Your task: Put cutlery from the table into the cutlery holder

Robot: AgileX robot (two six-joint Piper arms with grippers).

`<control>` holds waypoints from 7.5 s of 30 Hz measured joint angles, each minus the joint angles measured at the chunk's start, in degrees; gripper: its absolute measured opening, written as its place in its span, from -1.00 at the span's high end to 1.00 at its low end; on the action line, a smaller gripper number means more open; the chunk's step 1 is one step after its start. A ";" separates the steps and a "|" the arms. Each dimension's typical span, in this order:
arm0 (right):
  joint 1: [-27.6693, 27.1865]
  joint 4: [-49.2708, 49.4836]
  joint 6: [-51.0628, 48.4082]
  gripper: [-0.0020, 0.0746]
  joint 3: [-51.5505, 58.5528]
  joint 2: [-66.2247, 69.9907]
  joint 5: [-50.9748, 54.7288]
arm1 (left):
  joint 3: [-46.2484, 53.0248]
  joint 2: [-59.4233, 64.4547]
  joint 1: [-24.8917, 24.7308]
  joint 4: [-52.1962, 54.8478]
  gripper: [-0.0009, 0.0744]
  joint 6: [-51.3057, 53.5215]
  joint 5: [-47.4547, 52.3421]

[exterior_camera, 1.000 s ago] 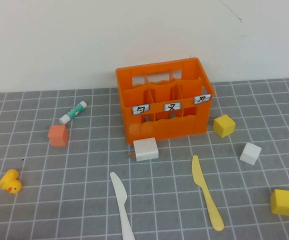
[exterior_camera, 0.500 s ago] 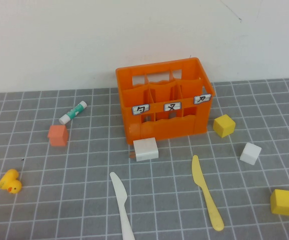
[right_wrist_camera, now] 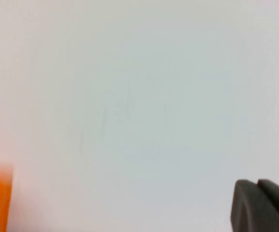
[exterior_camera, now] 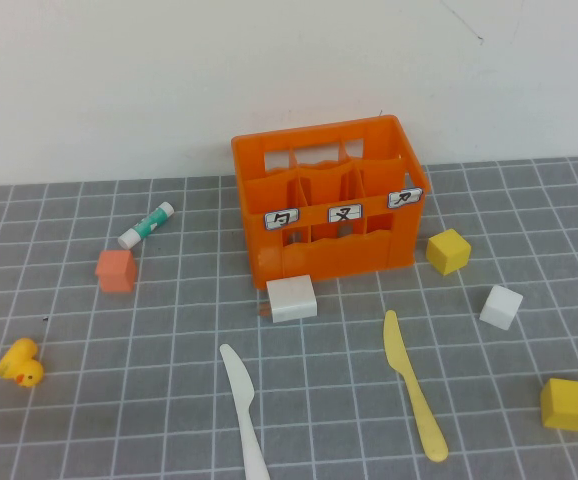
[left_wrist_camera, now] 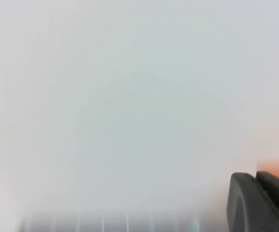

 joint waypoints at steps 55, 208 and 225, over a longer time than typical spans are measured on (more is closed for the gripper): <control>0.00 33.24 -44.45 0.95 -29.07 34.57 59.48 | -44.56 45.42 0.00 -19.15 0.98 7.84 62.95; 0.00 43.74 -52.65 0.95 -21.82 41.22 52.11 | -62.38 99.15 -33.62 10.84 0.97 -35.48 45.79; 0.00 43.74 -52.65 0.95 -21.82 41.22 52.57 | -60.53 106.60 -33.46 12.47 0.71 -38.78 45.09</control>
